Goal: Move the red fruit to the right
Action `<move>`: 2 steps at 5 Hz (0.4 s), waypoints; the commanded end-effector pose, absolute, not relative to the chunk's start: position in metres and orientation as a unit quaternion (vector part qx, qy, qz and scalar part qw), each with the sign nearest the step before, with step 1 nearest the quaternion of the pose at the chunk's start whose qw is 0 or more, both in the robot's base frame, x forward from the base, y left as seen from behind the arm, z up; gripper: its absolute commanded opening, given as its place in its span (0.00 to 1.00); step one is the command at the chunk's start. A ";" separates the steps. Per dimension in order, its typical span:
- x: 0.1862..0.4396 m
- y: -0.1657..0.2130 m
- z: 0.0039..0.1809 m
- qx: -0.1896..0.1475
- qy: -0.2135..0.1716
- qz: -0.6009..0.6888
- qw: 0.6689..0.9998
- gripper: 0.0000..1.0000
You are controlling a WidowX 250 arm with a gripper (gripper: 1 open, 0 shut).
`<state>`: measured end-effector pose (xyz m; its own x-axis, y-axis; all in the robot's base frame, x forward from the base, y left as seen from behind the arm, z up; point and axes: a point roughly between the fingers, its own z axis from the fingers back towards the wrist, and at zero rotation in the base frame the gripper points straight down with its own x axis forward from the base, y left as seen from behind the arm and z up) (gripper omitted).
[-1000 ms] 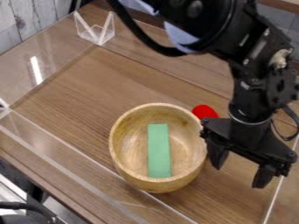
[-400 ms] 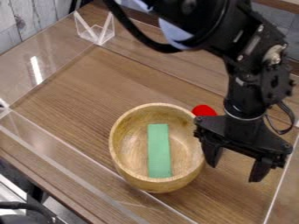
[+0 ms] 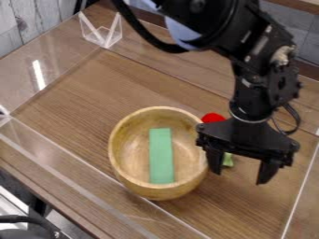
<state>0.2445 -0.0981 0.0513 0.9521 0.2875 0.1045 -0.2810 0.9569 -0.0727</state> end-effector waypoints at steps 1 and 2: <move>0.253 -0.093 0.056 -0.033 -0.074 0.168 0.982 1.00; 0.255 -0.090 0.050 -0.028 -0.069 0.177 0.981 1.00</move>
<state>0.2482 -0.0909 0.0429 0.9336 0.3444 0.0988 -0.3397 0.9385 -0.0615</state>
